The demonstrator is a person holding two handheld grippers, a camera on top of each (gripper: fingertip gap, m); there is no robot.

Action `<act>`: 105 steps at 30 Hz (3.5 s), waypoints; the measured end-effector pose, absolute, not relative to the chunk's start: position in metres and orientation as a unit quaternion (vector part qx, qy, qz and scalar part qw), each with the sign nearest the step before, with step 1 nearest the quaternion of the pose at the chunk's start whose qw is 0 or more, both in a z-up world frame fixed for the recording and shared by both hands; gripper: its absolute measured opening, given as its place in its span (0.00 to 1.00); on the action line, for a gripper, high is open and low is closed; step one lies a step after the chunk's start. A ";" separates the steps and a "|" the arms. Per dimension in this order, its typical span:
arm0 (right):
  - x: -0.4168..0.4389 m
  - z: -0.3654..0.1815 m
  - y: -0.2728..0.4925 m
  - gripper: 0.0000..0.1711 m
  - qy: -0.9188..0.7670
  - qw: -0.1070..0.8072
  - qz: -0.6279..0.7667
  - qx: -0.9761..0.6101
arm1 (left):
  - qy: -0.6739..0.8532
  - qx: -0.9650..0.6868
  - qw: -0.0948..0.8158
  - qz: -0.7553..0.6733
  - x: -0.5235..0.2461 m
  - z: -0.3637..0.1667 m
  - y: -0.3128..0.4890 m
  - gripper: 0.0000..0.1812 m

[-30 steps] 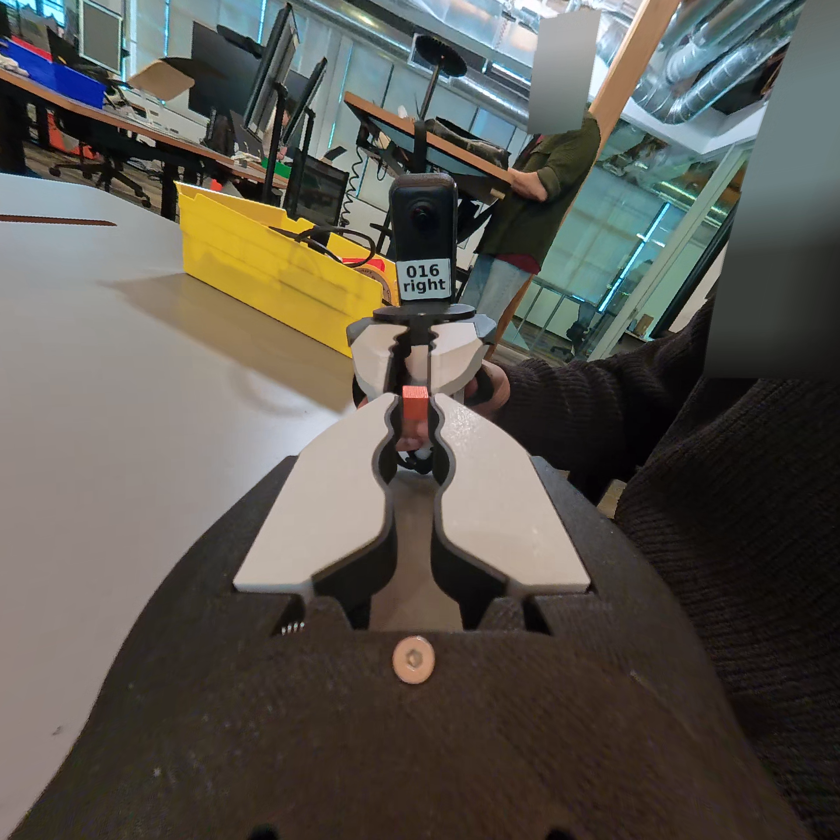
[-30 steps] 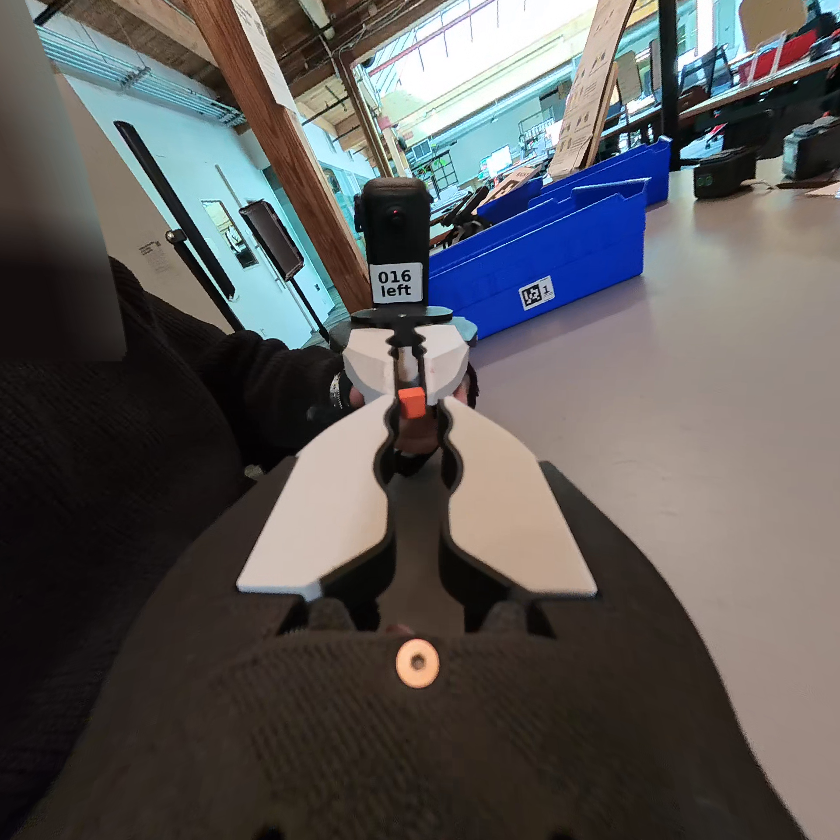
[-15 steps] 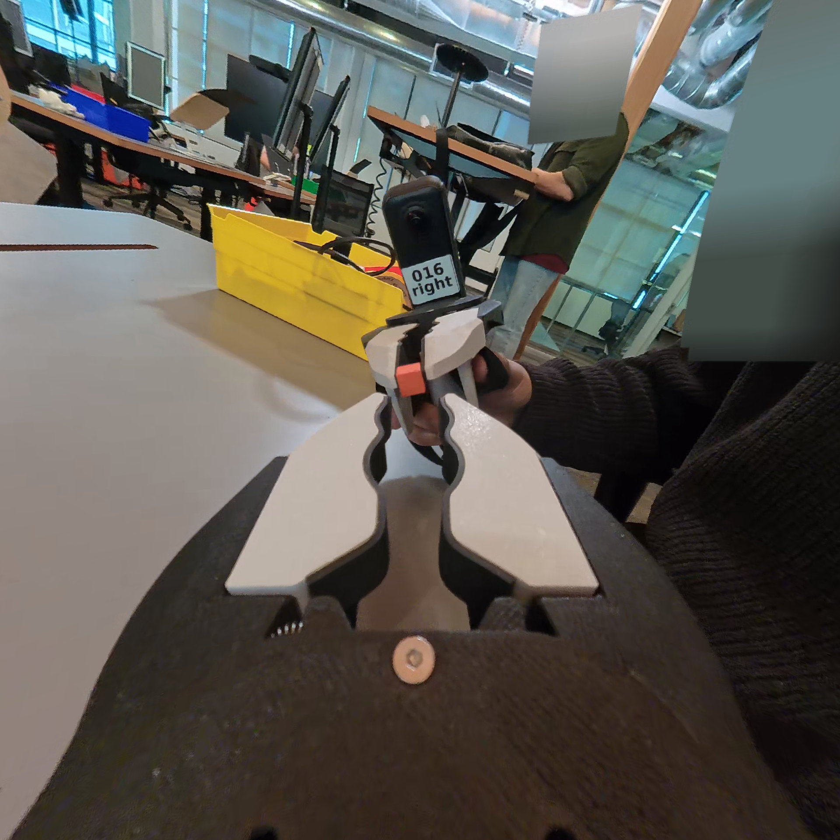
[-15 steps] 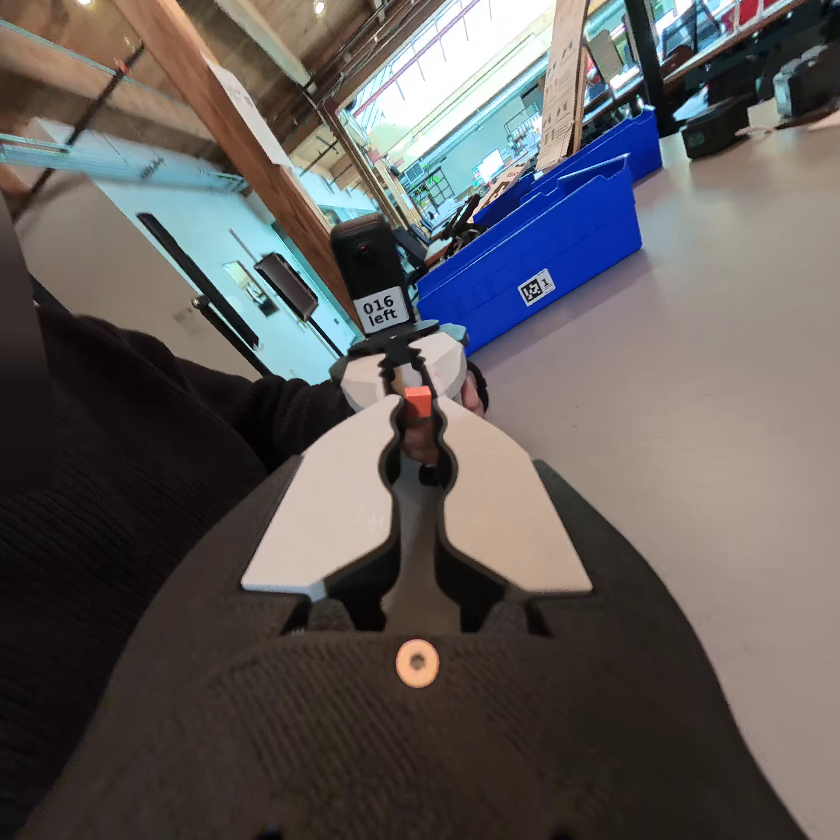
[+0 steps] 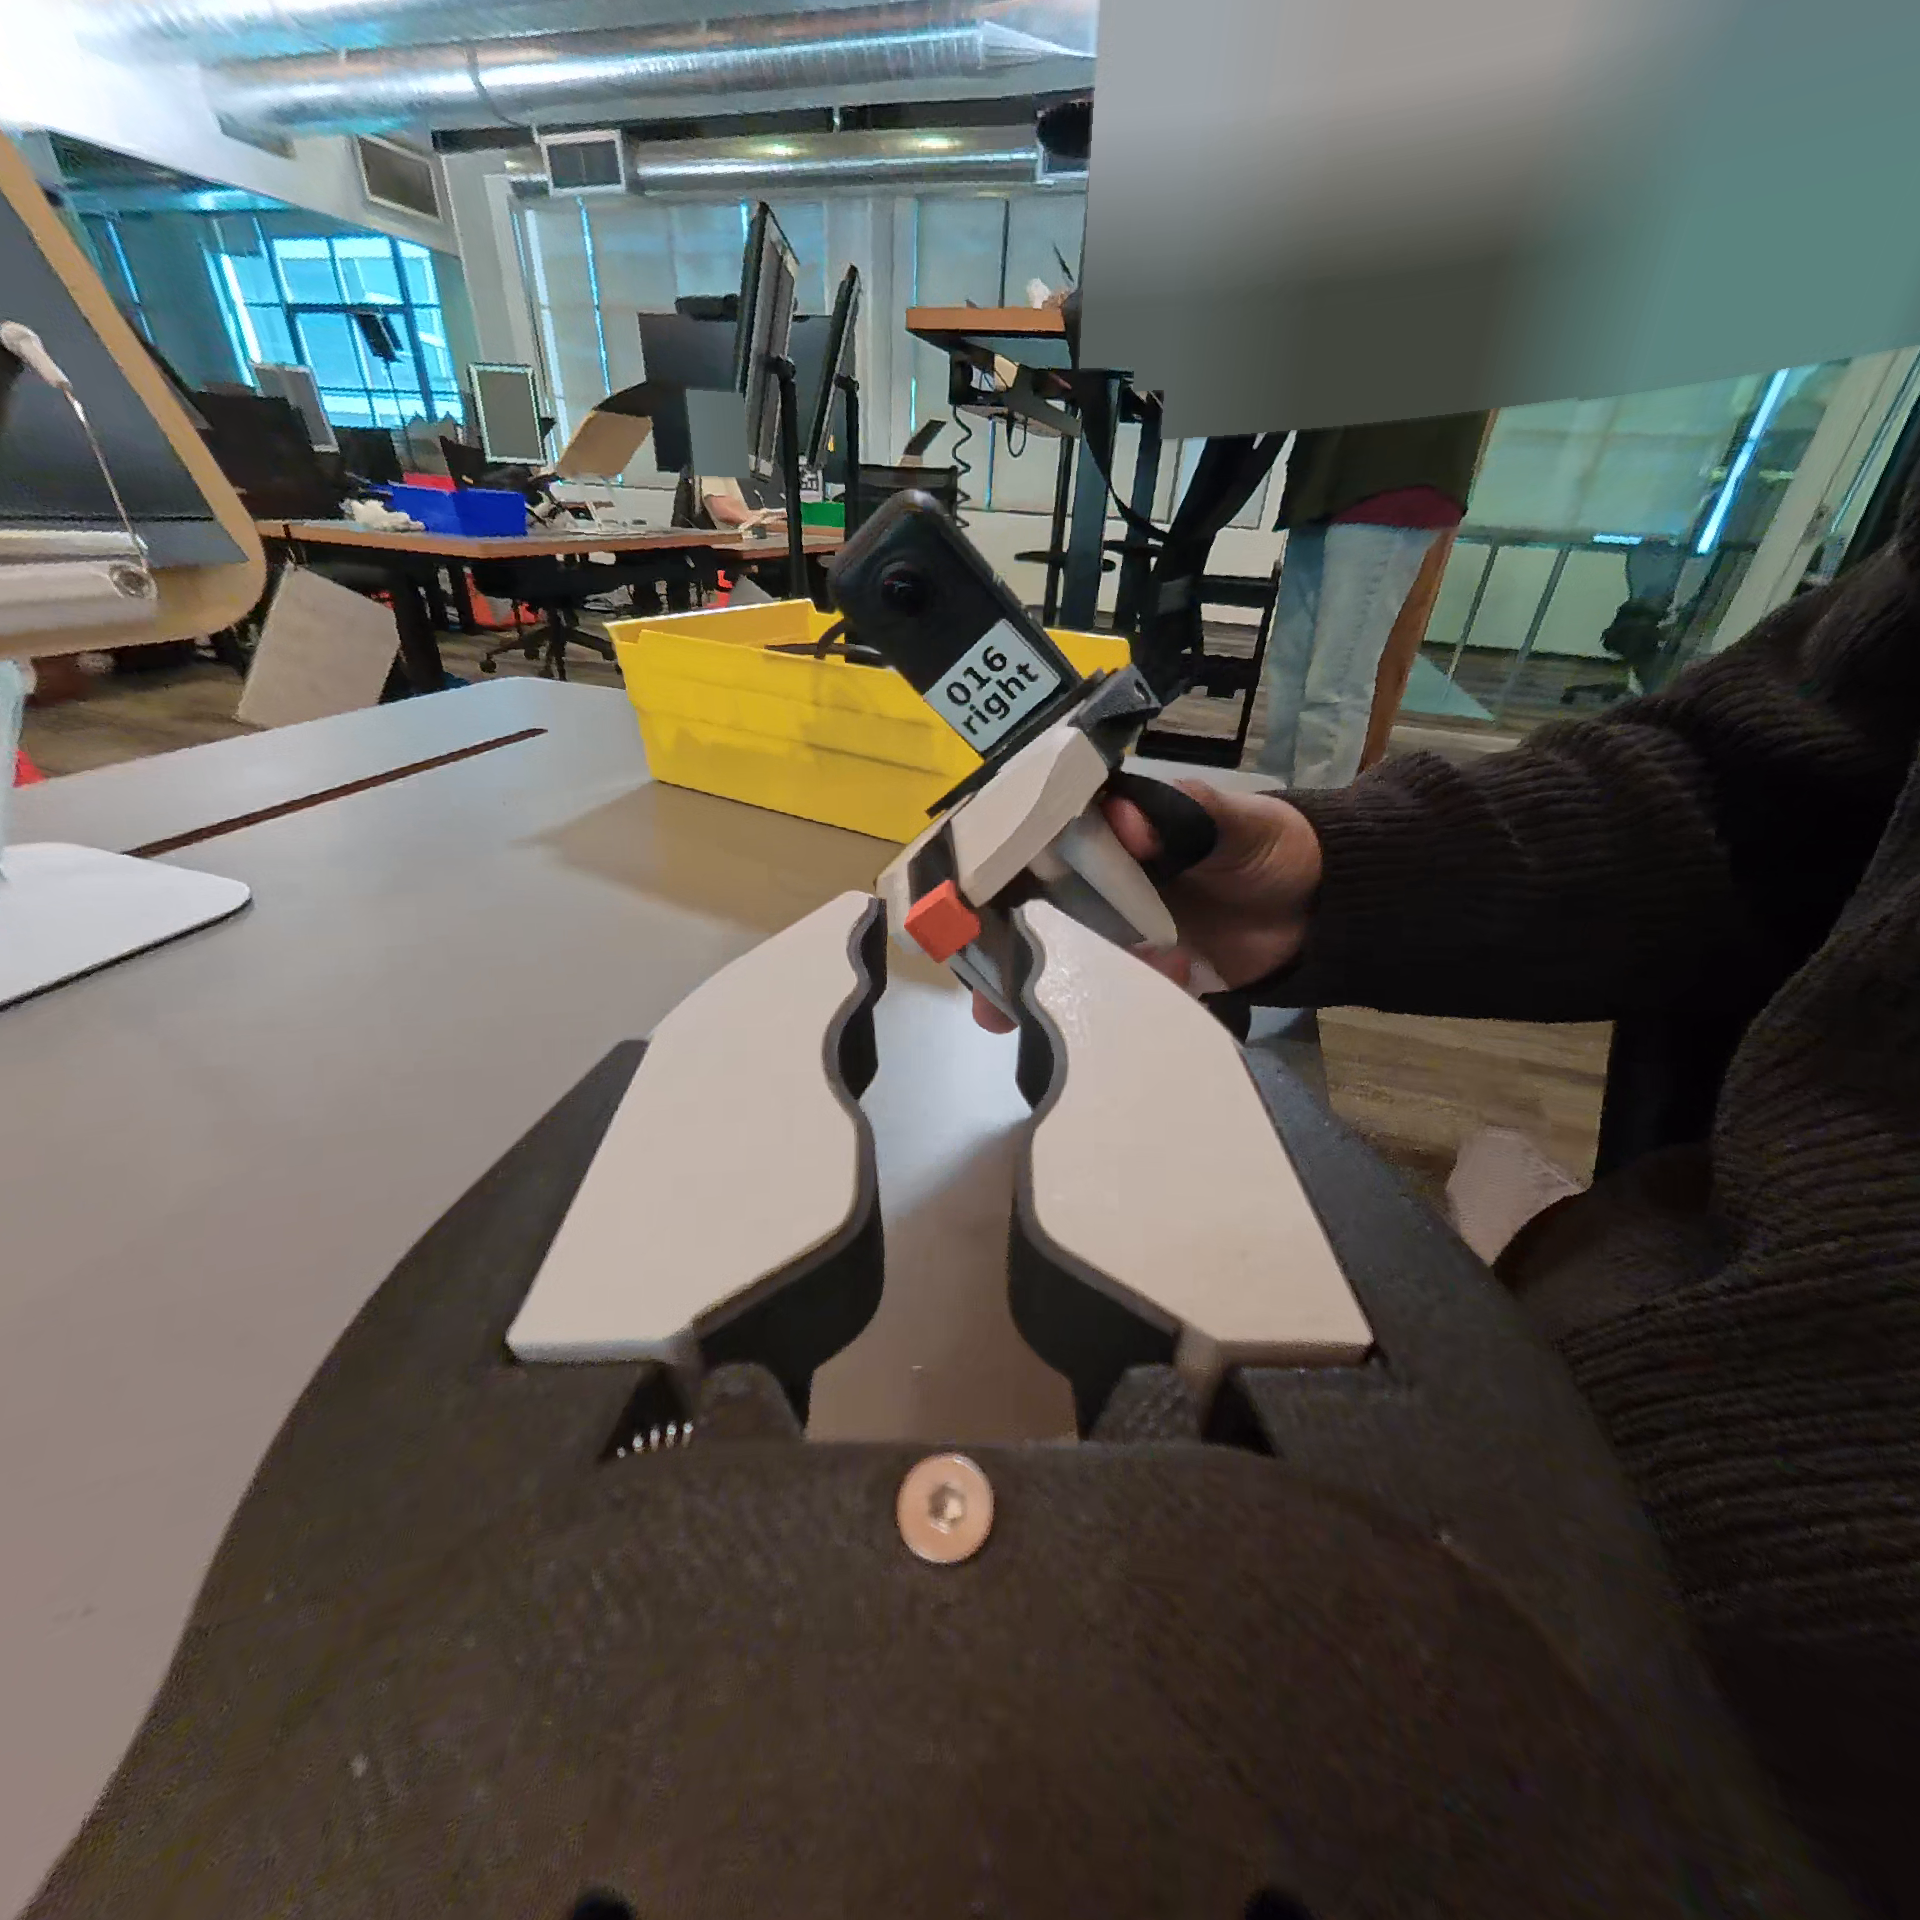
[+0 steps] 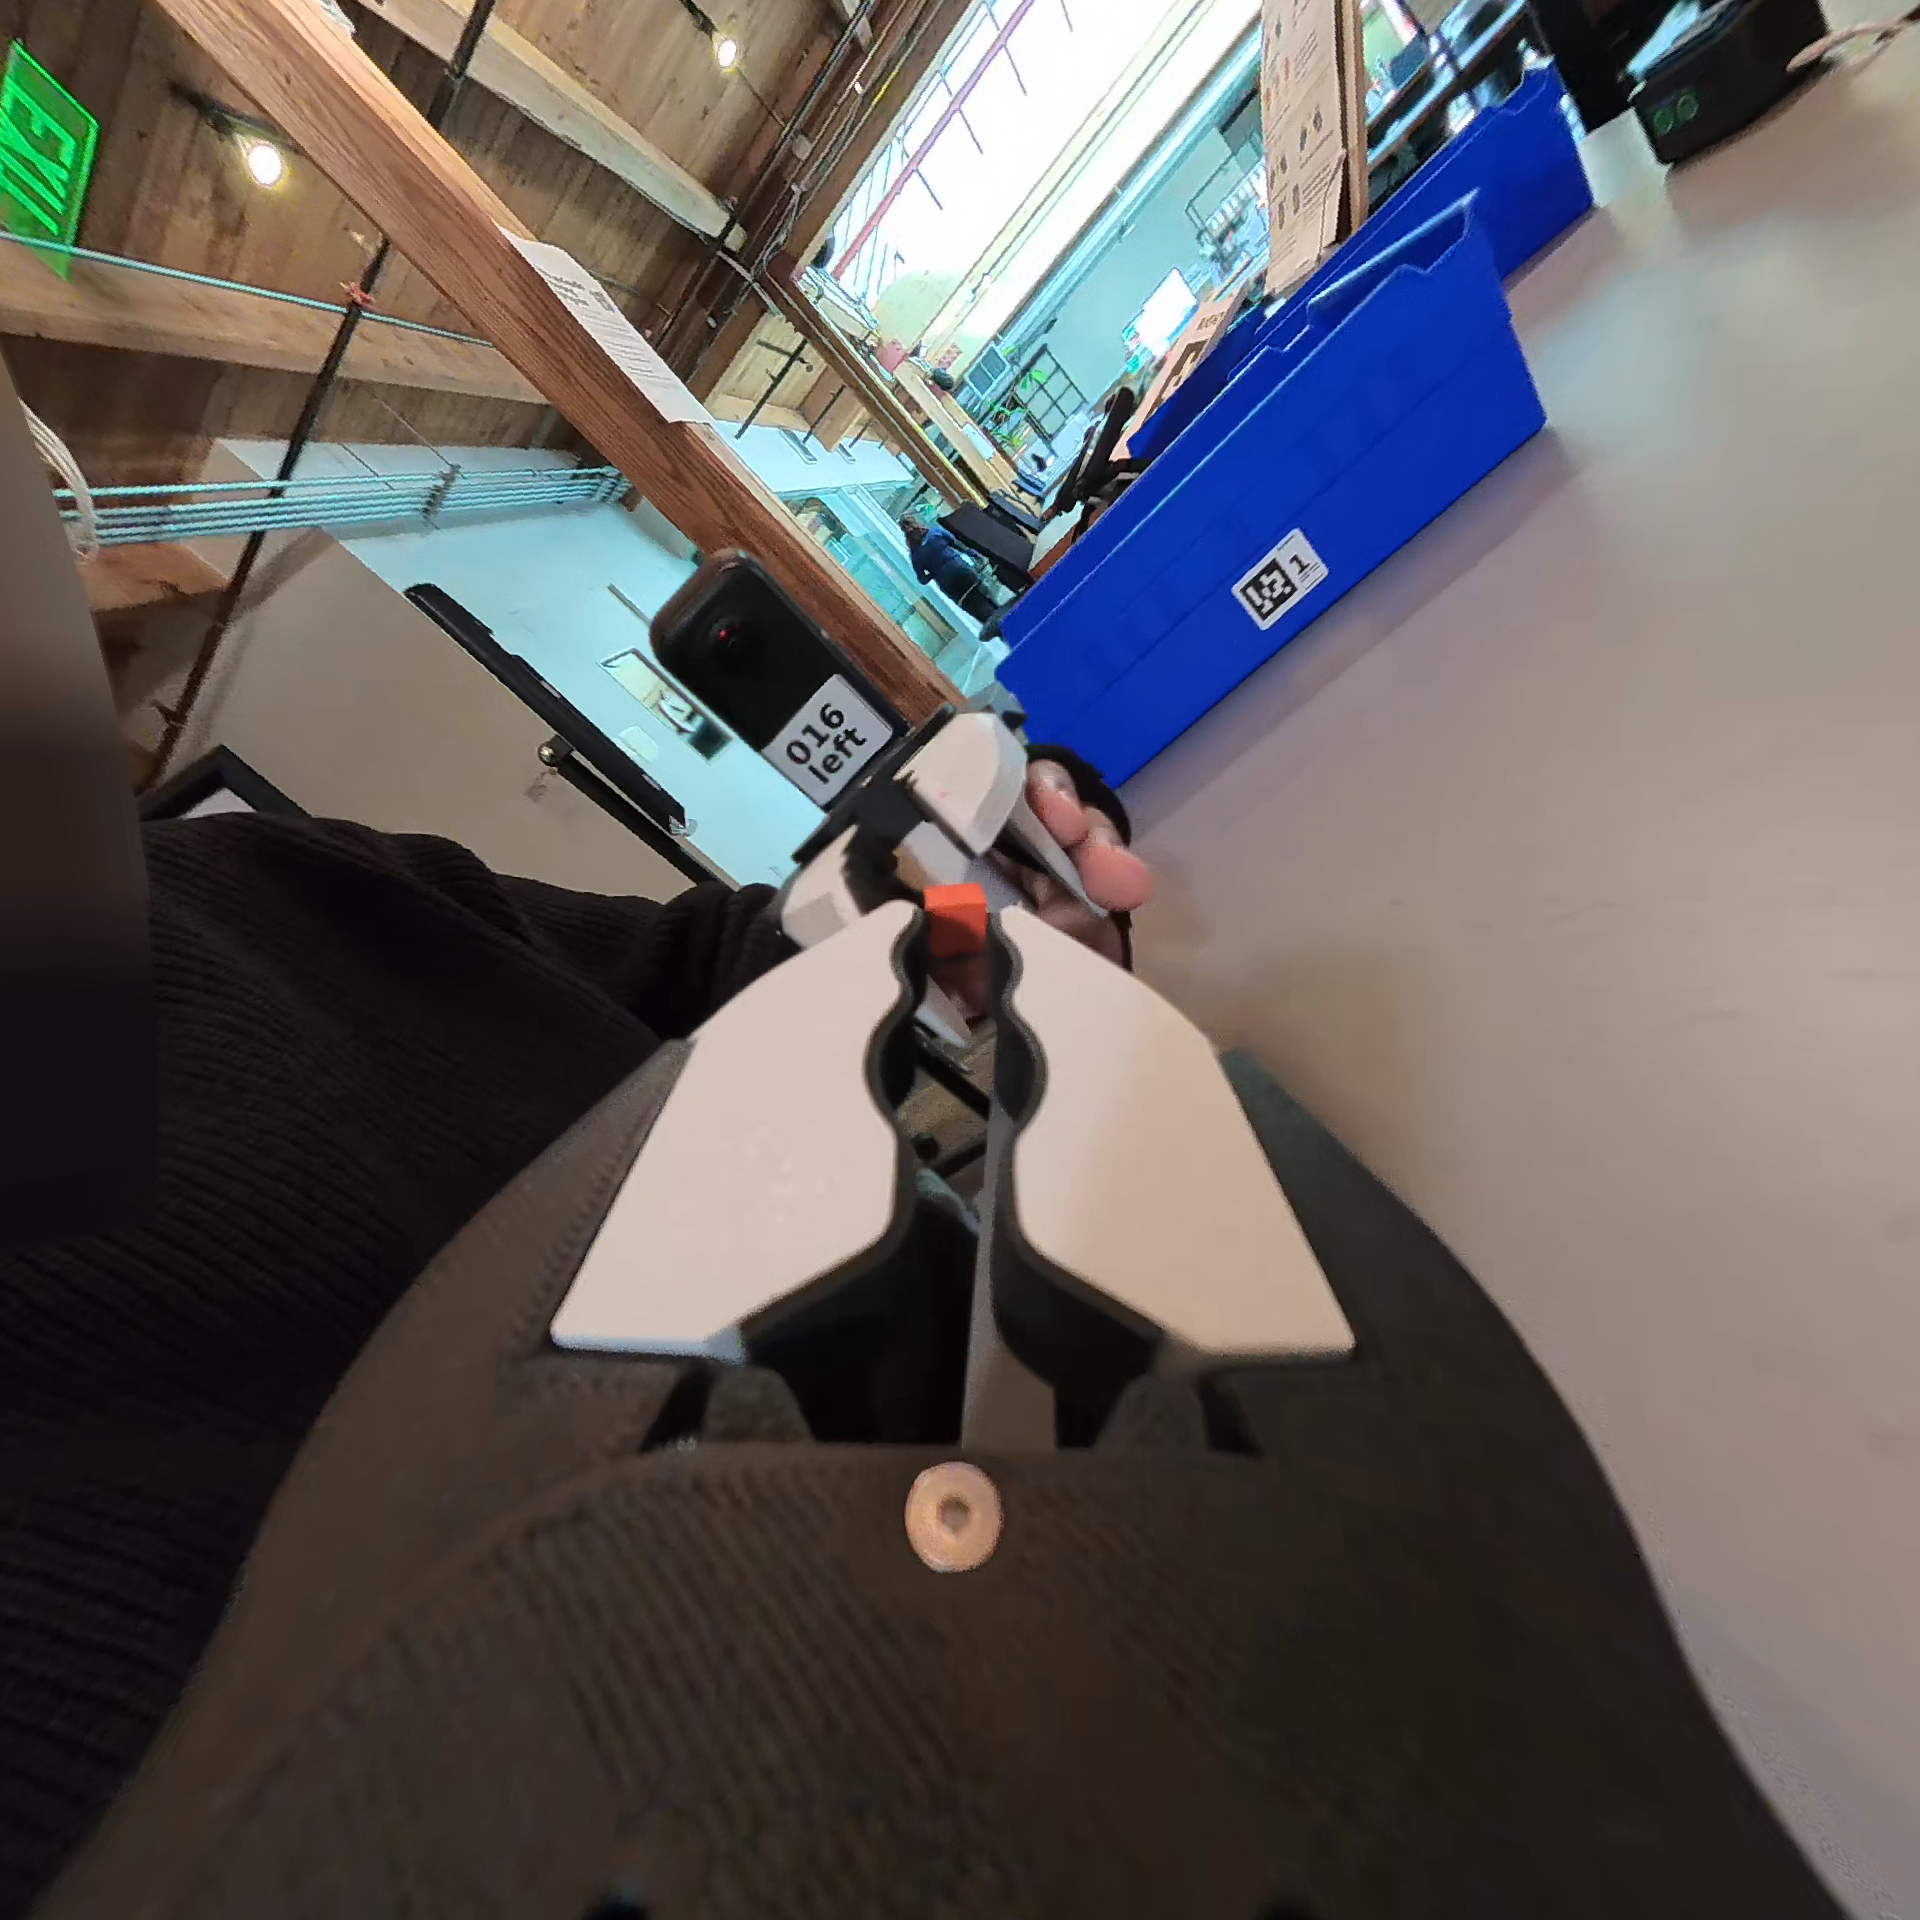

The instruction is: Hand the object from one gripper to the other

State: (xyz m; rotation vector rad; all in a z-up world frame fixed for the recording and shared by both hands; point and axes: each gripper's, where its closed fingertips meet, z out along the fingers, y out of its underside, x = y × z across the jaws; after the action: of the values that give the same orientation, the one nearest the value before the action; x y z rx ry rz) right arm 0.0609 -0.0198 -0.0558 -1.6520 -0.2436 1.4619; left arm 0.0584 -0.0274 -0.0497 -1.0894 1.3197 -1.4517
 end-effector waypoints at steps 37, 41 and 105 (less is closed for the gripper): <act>0.059 -0.052 -0.020 0.16 -0.339 0.640 0.273 -0.633 | 0.320 -0.538 0.015 -0.779 0.061 -0.061 -0.035 0.05; 0.056 -0.050 -0.024 0.11 -0.366 0.650 0.248 -0.618 | 0.305 -0.531 -0.004 -0.791 0.060 -0.058 -0.035 0.05; 0.242 -0.041 -0.059 0.20 -0.104 0.641 -0.023 -0.760 | 0.288 -0.554 0.019 -0.781 0.068 -0.070 -0.024 0.10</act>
State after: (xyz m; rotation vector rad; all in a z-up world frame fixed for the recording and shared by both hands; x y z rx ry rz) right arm 0.2423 -0.0589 -0.0408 -1.7326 -0.2374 -0.0534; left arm 0.0679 -0.0240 -0.0700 -1.7215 0.8945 -2.4236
